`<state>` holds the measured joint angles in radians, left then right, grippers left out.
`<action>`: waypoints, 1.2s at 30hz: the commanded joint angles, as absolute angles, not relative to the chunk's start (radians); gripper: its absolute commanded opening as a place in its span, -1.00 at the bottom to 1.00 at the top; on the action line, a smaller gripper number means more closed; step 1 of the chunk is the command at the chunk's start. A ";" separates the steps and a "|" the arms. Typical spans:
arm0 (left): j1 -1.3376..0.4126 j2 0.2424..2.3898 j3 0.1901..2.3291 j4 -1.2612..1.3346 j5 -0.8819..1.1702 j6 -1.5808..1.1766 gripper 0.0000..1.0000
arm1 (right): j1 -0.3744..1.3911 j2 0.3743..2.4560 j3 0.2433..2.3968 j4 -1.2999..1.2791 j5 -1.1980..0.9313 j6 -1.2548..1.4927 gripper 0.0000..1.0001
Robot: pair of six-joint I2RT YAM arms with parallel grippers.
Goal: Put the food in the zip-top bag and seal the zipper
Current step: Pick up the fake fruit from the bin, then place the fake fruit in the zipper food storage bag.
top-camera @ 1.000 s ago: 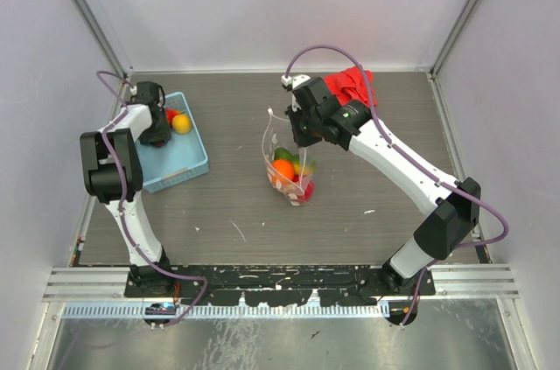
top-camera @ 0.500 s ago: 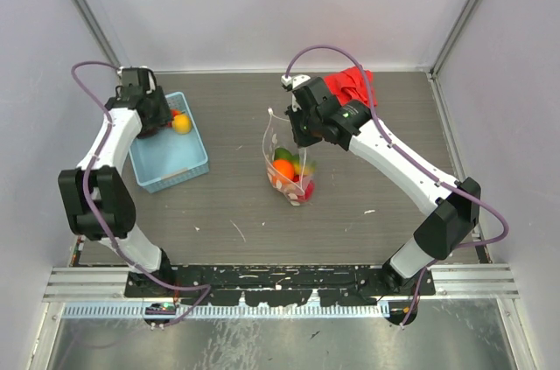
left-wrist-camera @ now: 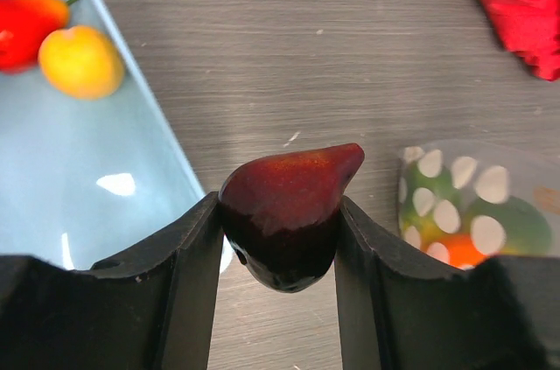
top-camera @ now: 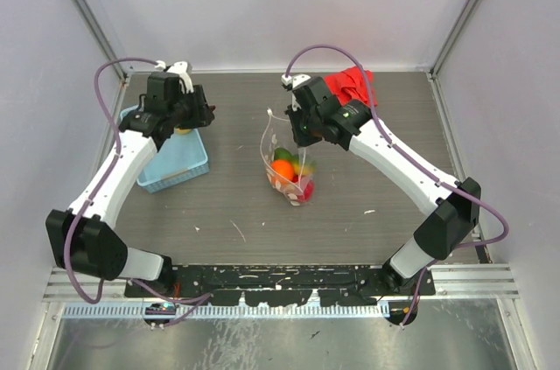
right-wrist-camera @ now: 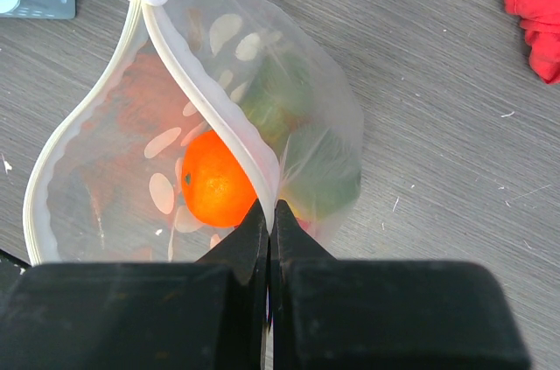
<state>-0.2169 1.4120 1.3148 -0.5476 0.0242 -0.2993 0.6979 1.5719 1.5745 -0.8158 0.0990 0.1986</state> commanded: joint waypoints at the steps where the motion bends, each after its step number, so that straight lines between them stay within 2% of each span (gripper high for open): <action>1: -0.295 1.317 1.289 -0.451 0.068 -0.261 -0.25 | 0.698 1.563 1.625 -0.785 0.098 0.213 -0.99; 11: -0.537 1.128 1.209 -0.336 0.085 -0.169 -0.25 | 0.698 1.572 1.626 -0.786 0.095 0.215 -0.99; 19: -0.749 1.136 1.201 -0.263 0.082 0.124 -0.24 | 0.698 1.567 1.626 -0.790 0.098 0.216 -0.99; 29: -0.776 1.213 1.199 -0.236 0.191 0.342 -0.20 | 0.699 1.562 1.623 -0.793 0.100 0.218 -0.99; 36: -0.776 1.240 1.151 -0.181 0.259 0.492 -0.09 | 0.698 1.562 1.623 -0.795 0.098 0.219 -0.99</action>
<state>-0.7727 1.2343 1.1675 -0.2817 0.1928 0.3614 0.6979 1.5776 1.5799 -0.8162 0.0990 0.2096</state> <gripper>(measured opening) 0.478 0.039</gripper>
